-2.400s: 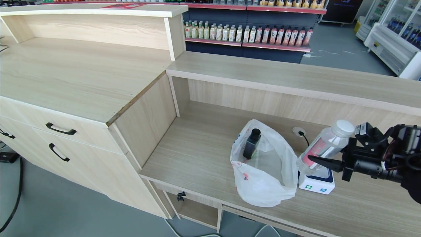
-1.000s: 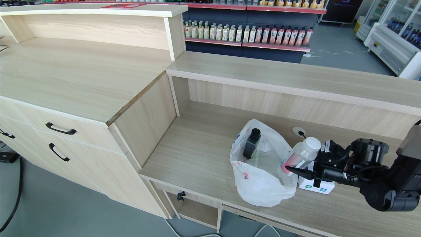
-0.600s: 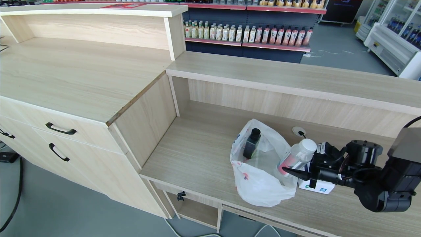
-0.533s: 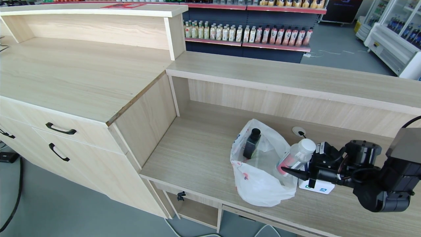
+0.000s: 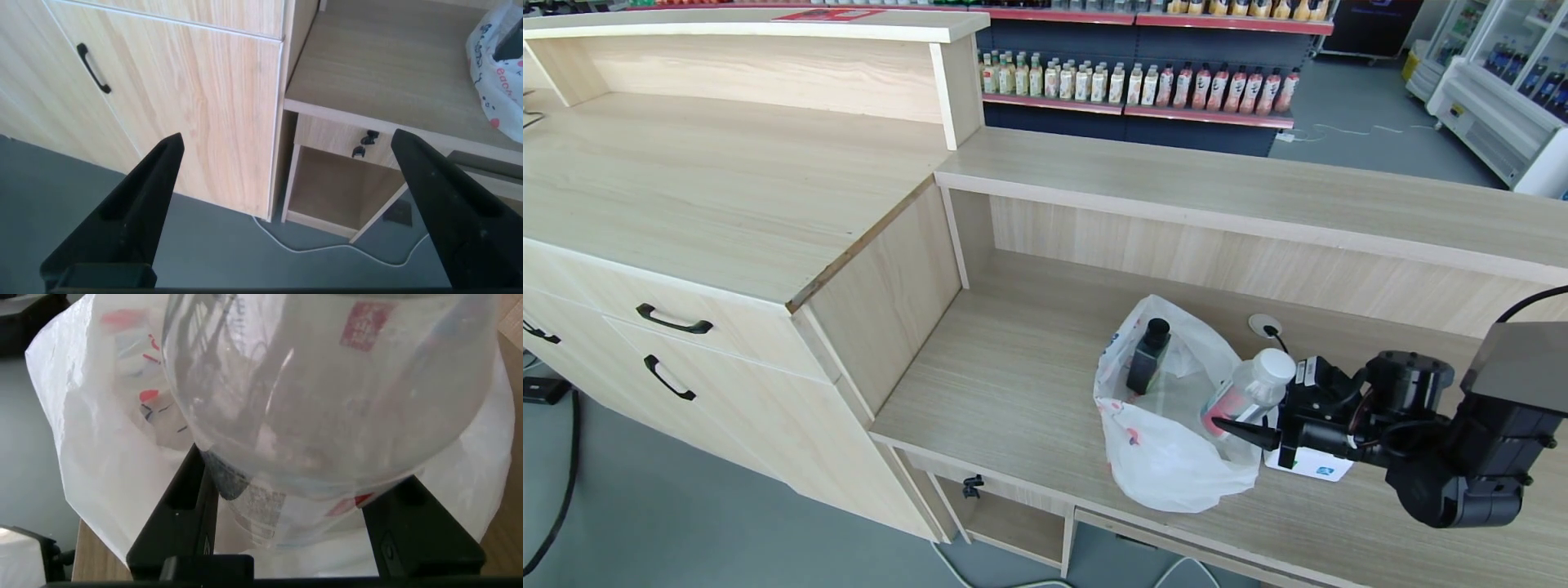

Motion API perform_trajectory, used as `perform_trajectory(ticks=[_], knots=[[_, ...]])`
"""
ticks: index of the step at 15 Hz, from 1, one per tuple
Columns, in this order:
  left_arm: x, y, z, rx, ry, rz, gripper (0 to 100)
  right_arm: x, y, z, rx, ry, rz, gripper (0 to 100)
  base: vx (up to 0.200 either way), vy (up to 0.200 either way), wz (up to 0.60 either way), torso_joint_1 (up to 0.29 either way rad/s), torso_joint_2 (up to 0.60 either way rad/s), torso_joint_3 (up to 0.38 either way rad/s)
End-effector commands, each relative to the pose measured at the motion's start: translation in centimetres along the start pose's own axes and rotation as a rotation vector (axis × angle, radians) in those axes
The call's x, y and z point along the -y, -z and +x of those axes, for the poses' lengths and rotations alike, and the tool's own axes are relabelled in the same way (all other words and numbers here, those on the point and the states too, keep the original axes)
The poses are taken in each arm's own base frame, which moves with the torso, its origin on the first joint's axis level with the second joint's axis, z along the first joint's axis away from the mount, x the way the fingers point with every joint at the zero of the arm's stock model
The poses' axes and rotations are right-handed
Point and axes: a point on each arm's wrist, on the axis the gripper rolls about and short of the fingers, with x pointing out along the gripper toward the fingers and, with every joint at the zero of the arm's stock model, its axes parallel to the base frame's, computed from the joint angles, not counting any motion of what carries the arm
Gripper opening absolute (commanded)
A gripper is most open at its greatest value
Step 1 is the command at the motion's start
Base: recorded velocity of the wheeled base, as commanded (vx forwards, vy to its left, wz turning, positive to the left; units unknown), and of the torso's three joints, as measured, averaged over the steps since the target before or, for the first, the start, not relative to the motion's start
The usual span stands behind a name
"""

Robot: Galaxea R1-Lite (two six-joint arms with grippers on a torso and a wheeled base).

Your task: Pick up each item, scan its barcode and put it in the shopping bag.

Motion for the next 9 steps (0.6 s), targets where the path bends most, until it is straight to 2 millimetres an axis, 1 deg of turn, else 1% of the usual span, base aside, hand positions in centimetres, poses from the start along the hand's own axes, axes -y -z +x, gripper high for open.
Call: perform_trajectory(ticks=[1,5,6,9], knots=[[0.0,0.02,0.0,-0.001,-0.001,-0.001,100,0.04,0.25,0.06,0.0,0.0,0.0,0,0.0,0.0,0.0,0.0,0.0,0.0],[0.0,0.0,0.0,0.0,0.001,-0.001,100,0.08,0.54,0.17,-0.003,0.001,0.003,0,0.0,0.0,0.0,0.0,0.0,0.0],[0.0,0.0,0.0,0.0,-0.001,0.001,100,0.1,0.54,0.19,-0.003,0.001,0.003,100,0.0,0.0,0.0,0.0,0.0,0.0],[0.0,0.0,0.0,0.0,-0.001,-0.001,100,0.14,0.53,0.2,-0.002,0.001,0.002,100,0.0,0.0,0.0,0.0,0.0,0.0]])
